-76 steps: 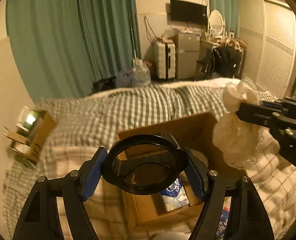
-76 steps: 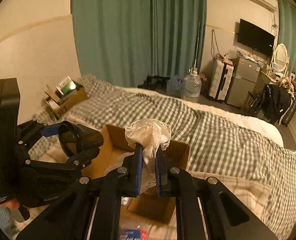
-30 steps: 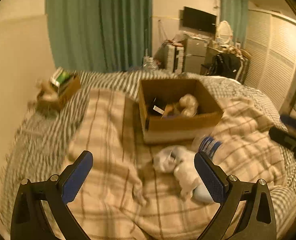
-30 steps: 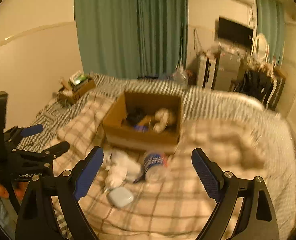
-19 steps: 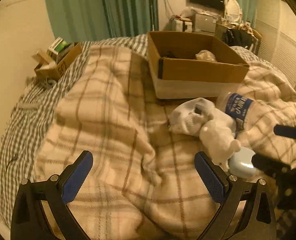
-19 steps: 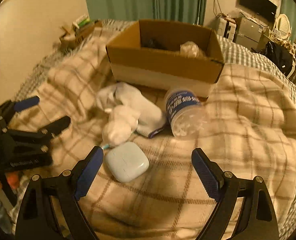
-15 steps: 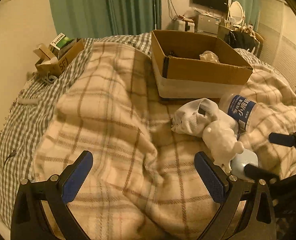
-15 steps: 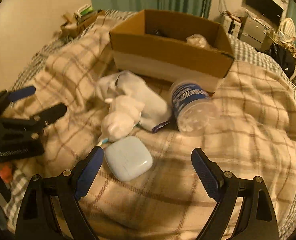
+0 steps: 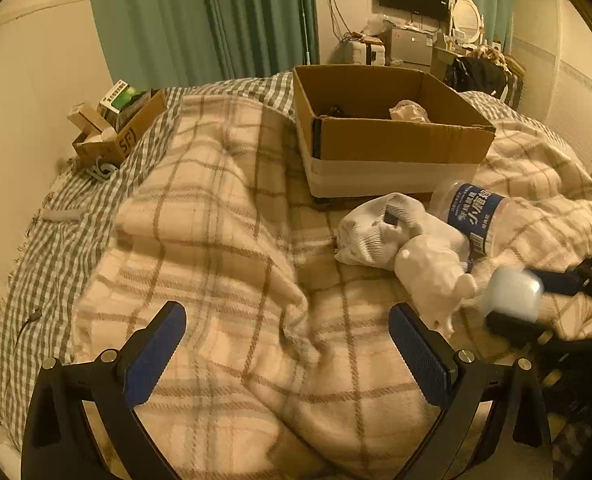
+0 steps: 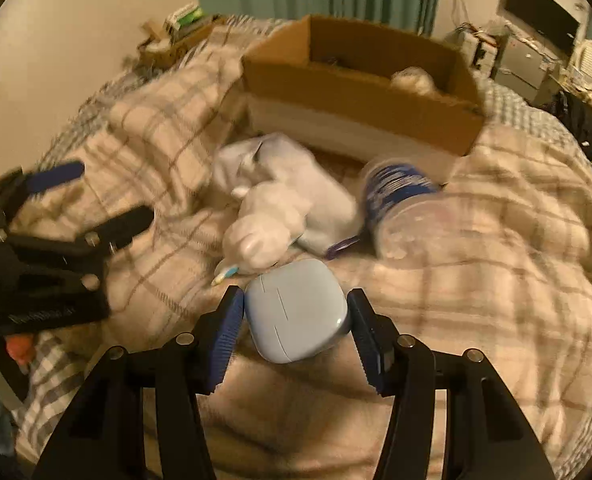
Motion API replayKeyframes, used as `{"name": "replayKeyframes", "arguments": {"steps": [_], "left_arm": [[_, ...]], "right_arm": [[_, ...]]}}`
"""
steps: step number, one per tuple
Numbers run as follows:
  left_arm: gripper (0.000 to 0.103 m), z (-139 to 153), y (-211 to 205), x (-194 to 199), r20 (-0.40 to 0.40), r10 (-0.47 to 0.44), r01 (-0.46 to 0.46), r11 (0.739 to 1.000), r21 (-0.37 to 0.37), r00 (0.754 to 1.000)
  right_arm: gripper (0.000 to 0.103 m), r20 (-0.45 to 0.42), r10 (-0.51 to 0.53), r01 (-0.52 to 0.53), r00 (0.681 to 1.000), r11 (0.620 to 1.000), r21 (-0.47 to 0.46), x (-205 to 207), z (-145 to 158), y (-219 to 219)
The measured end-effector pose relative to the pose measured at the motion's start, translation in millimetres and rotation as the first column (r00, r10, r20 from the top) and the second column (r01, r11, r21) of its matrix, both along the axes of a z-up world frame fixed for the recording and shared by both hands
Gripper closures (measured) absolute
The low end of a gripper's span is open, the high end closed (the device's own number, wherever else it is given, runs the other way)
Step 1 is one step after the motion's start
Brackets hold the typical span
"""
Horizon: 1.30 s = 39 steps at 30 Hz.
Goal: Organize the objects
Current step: 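Grasp the light blue earbud case with the right tool, then grasp the white plush dog with the left tool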
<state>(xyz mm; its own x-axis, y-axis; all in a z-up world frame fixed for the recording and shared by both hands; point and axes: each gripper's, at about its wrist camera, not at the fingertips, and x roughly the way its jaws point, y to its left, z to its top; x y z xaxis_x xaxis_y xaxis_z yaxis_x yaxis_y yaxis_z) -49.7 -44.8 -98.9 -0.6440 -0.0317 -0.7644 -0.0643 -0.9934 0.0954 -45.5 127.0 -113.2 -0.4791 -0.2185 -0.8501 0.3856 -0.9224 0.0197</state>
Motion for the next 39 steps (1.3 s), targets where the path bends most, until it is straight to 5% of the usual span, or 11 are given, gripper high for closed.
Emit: {"name": "replayKeyframes", "arguments": {"steps": [6,15,18,20,21,39], "left_arm": [[0.000,-4,38,-3,0.020,-0.077,0.076,0.997,0.033,0.997],[0.003,-35,82,-39,0.090,-0.124,0.122,0.992,0.035,0.988],[0.015,-41,85,-45,0.101,-0.145,0.142,0.989,0.032,0.984],[0.047,-46,85,-46,0.121,-0.167,0.161,0.986,0.052,0.979],[0.051,-47,85,-46,0.133,-0.172,0.165,0.984,0.062,0.976],[0.053,27,50,-21,0.012,-0.099,0.096,0.984,0.150,0.995]], "right_arm": [[0.050,-0.099,-0.123,0.125,0.987,0.992,0.014,-6,32,40],[0.050,-0.071,-0.198,0.196,0.978,0.980,-0.032,-18,33,69],[0.050,-0.056,-0.185,0.184,0.981,0.982,-0.032,-17,27,65],[0.050,-0.051,-0.180,0.178,0.982,0.984,-0.029,-17,24,63],[0.050,-0.048,-0.177,0.176,0.983,0.984,-0.031,-17,24,62],[0.050,-0.128,-0.150,0.143,0.980,0.988,-0.055,-6,63,55]]}}
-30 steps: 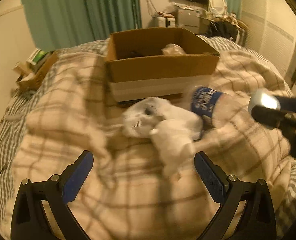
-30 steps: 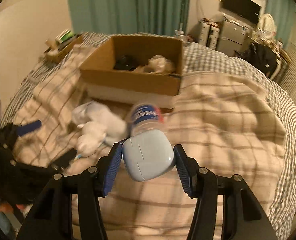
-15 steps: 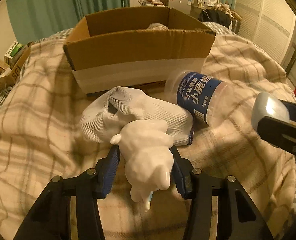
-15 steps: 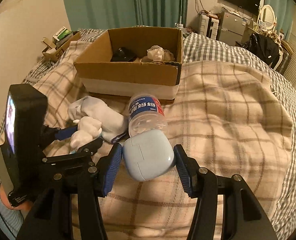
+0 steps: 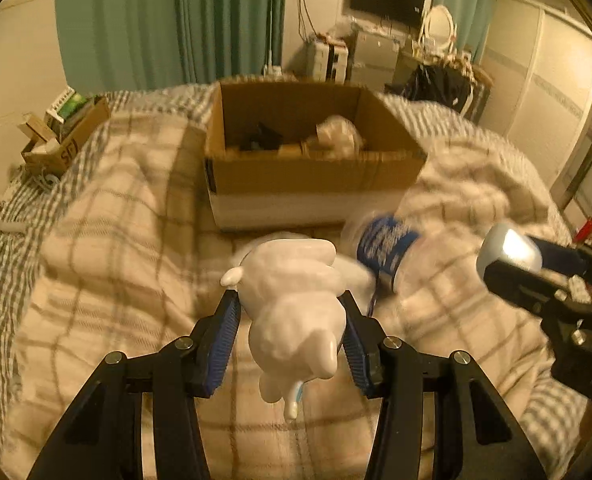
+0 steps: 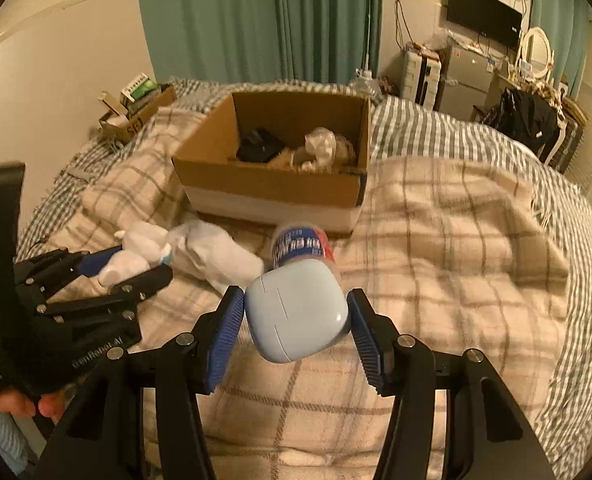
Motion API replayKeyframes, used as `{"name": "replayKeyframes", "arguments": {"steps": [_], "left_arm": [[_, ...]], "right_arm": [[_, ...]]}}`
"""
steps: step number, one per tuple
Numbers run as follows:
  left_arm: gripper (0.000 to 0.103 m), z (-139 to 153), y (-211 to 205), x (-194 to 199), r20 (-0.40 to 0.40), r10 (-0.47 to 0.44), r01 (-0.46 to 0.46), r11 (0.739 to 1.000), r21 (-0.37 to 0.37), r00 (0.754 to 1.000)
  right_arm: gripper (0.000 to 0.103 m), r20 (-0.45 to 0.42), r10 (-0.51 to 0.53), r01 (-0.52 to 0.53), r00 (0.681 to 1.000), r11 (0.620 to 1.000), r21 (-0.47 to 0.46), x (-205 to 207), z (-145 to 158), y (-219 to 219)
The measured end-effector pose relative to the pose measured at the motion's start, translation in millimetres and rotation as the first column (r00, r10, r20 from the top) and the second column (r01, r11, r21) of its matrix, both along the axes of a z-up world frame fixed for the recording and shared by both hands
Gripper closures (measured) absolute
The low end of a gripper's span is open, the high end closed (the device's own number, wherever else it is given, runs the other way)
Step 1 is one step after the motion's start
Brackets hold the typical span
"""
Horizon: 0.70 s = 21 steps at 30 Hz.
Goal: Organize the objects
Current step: 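Grasp the white plush dog with the left tool, then carry the earbud case and plush dog into the box and open both tools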
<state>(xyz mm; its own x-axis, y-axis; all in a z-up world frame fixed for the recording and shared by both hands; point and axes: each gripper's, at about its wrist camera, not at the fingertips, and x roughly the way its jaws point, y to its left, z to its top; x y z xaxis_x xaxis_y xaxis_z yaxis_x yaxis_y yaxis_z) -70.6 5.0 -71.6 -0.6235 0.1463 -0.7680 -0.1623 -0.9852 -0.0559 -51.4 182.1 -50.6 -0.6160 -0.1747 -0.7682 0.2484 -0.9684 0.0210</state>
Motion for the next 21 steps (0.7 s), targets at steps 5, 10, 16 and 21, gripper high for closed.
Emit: {"name": "replayKeyframes", "arguments": {"steps": [5,10,16,21], "left_arm": [[0.053,31,-1,-19,-0.057,-0.014,0.015,1.000,0.011,0.998],[0.053,59,-2,-49,-0.101,-0.014,0.017,1.000,0.024,0.995],[0.053,86,-1,-90,-0.151,-0.004,-0.001,0.999,-0.037,0.989],[0.053,94,4,-123,-0.168,-0.008,-0.001,0.999,-0.055,0.986]], "right_arm": [[0.050,-0.035,0.009,-0.009,0.999,1.000,-0.016,-10,26,1],[0.050,-0.073,0.004,-0.006,0.997,1.000,-0.023,-33,54,4],[0.050,-0.144,-0.013,0.004,0.989,0.998,-0.064,-74,98,18],[0.050,-0.181,-0.003,-0.004,0.983,0.999,-0.035,-117,122,19]]}}
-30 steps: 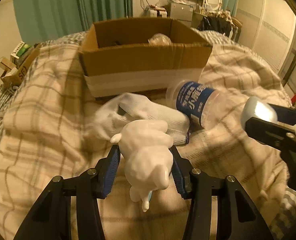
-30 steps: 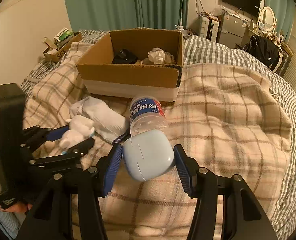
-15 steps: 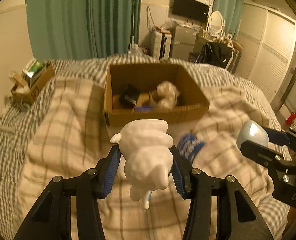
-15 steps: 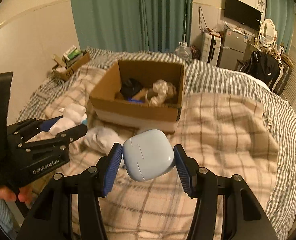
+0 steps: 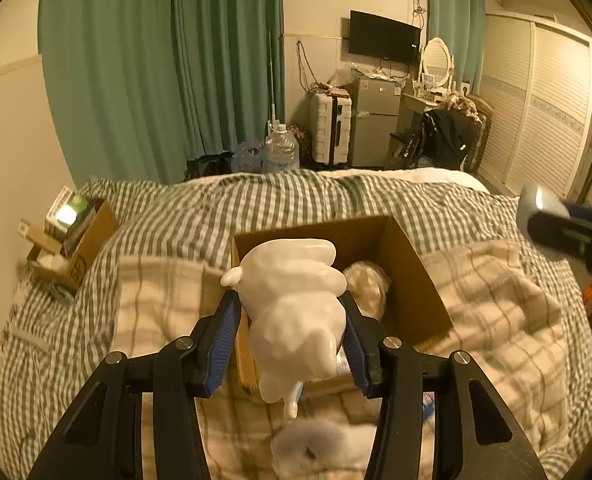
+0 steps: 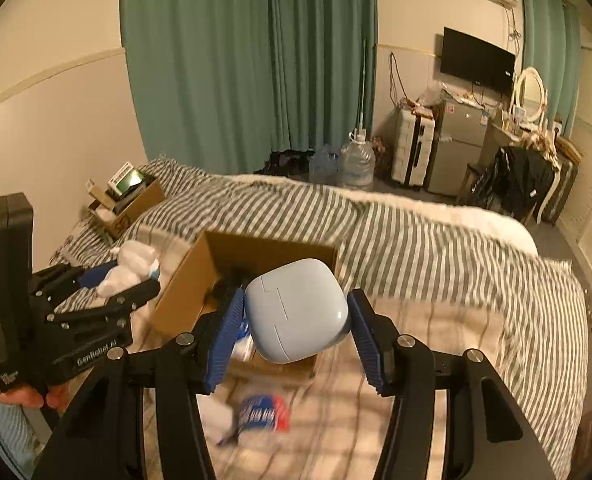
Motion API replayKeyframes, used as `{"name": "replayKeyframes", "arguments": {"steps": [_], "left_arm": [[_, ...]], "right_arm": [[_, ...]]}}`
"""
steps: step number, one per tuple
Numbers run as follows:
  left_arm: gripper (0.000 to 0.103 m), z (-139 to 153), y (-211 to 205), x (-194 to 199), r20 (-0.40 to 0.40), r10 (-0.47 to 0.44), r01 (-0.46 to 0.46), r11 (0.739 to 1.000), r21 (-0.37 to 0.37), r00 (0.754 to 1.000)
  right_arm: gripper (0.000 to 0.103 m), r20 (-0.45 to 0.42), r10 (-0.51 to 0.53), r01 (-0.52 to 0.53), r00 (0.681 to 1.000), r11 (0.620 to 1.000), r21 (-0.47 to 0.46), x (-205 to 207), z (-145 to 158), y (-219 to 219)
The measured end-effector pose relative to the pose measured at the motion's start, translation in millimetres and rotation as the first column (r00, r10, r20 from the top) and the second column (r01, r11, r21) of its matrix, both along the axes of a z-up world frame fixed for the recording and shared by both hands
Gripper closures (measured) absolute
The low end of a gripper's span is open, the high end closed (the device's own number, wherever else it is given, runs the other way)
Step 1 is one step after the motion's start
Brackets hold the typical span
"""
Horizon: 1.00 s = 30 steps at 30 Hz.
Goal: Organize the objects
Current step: 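Carry the earbud case and plush dog into the box and open both tools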
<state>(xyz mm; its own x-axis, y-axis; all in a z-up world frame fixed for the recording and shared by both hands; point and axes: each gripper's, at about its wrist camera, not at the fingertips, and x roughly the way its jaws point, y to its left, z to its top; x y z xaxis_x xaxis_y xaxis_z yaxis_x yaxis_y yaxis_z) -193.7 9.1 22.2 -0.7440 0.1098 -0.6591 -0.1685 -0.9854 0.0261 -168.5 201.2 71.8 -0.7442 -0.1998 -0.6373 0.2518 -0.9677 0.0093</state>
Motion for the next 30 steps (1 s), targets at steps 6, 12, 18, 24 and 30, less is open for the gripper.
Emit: {"name": "replayKeyframes", "arguments": {"steps": [6,12,18,24,30], "left_arm": [[0.053,-20,2,-32,0.025,0.007,-0.007,1.000,-0.007,1.000],[0.053,-70,12,-58,0.097,-0.031,0.034,0.999,-0.026,0.995],[0.053,-103,23,-72,0.120,-0.076,0.079,0.997,-0.017,0.990],[0.052,-117,28,-74,0.101,-0.104,0.109,0.993,-0.049,0.989],[0.022,-92,31,-59,0.083,-0.105,0.107,0.994,-0.012,0.991]], "right_arm": [[0.050,0.016,0.029,-0.030,0.999,0.999,0.026,-52,-16,-14],[0.050,0.105,0.060,-0.063,0.993,0.998,0.022,-97,-75,-31],[0.050,0.157,0.078,-0.082,0.985,0.997,0.016,-121,-124,-36],[0.050,0.166,0.065,-0.062,0.984,0.998,-0.027,-133,-143,-30],[0.026,0.068,0.002,0.001,0.998,0.999,-0.048,-115,-112,-15]]}}
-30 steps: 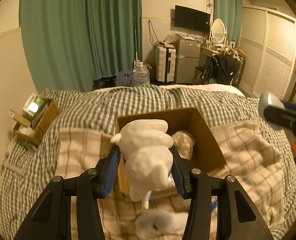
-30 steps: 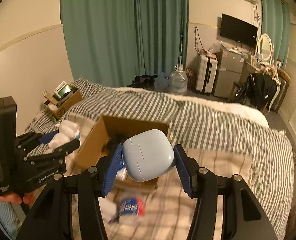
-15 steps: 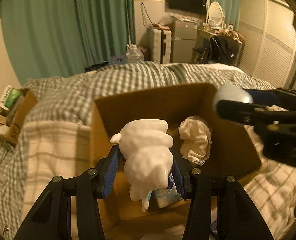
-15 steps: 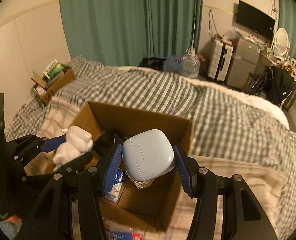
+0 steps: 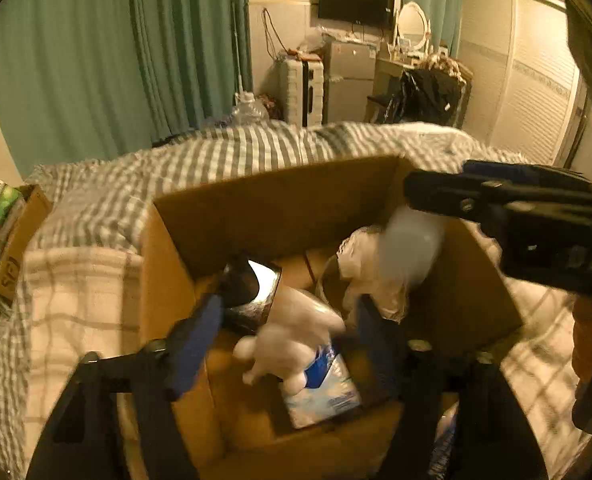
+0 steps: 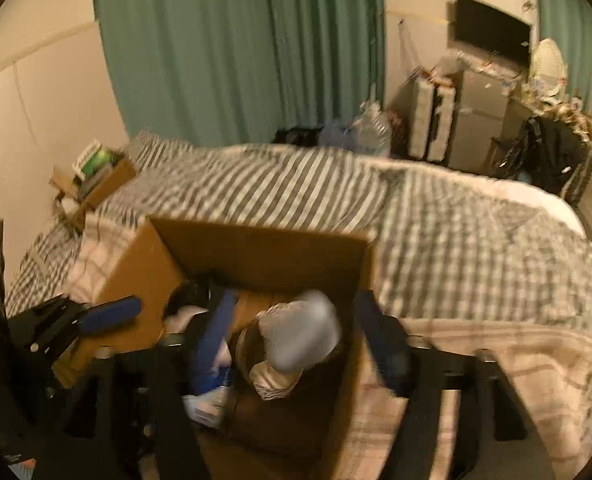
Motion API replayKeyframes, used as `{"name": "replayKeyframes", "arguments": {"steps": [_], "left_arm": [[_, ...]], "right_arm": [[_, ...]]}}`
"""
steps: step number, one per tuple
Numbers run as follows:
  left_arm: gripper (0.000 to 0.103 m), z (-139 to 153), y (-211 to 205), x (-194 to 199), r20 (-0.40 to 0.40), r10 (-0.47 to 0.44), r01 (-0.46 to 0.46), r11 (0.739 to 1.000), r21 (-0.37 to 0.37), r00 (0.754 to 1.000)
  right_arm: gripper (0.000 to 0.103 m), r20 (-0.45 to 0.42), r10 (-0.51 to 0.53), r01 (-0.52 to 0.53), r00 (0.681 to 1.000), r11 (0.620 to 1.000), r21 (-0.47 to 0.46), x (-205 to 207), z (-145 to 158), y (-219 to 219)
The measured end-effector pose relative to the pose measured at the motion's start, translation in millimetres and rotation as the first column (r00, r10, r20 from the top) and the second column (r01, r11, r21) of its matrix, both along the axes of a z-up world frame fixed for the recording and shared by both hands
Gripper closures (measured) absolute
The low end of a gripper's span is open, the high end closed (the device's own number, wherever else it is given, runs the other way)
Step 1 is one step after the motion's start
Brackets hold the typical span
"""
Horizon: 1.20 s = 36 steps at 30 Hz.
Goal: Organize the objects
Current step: 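Carry the earbud case and plush dog into the box and open both tools, then grasp the clear water bottle by its base with the right tool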
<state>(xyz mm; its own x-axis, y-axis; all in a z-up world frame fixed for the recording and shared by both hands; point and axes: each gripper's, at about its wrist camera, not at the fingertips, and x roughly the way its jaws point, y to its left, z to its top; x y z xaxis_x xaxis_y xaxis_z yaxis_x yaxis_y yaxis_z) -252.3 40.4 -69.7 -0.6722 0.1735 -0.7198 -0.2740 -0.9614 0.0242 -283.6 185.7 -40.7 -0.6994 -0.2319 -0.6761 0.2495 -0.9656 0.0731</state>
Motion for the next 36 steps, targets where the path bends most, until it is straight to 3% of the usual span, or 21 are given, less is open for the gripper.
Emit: {"name": "replayKeyframes", "arguments": {"steps": [1,4,7,14,19,22,27,31,34,36], "left_arm": [[0.017,8,0,3,-0.011,0.005,-0.005,1.000,0.000,1.000],[0.015,38,-1,24,-0.044,0.014,-0.014,1.000,0.006,0.999],[0.000,71,-8,49,-0.085,0.043,-0.042,0.999,0.015,0.995],[0.000,132,-34,120,-0.169,0.093,-0.087,0.995,0.042,0.981],[0.000,157,-52,165,-0.211,0.133,-0.126,0.991,0.048,0.968],[0.000,156,-61,188,-0.221,0.152,-0.144,0.988,0.050,0.963],[0.000,127,-68,217,-0.206,0.173,-0.169,0.985,0.037,0.963],[0.000,80,-72,221,-0.169,0.237,-0.230,0.971,0.064,0.957],[0.000,38,-71,216,-0.121,0.283,-0.274,0.958,0.090,0.951],[0.000,16,-69,208,-0.058,0.262,-0.257,0.963,0.078,0.963]], "right_arm": [[0.025,-0.015,-0.014,0.014,1.000,1.000,-0.006,6,10,5],[0.024,-0.042,-0.034,0.034,0.999,0.999,-0.011,26,43,18],[0.013,-0.091,-0.055,0.057,0.994,0.998,0.021,56,81,28],[0.007,-0.189,-0.101,0.116,0.977,0.991,0.065,149,154,40],[0.001,-0.220,-0.095,0.111,0.971,0.992,0.062,203,170,37],[0.000,-0.212,-0.082,0.095,0.974,0.994,0.051,228,164,34],[0.000,-0.225,-0.072,0.085,0.972,0.995,0.049,254,118,29],[0.000,-0.162,-0.066,0.070,0.985,0.997,0.020,254,62,26],[0.000,-0.087,-0.039,0.046,0.995,0.996,0.080,242,29,16],[0.000,-0.048,-0.035,0.041,0.998,0.991,0.128,235,9,8]]}}
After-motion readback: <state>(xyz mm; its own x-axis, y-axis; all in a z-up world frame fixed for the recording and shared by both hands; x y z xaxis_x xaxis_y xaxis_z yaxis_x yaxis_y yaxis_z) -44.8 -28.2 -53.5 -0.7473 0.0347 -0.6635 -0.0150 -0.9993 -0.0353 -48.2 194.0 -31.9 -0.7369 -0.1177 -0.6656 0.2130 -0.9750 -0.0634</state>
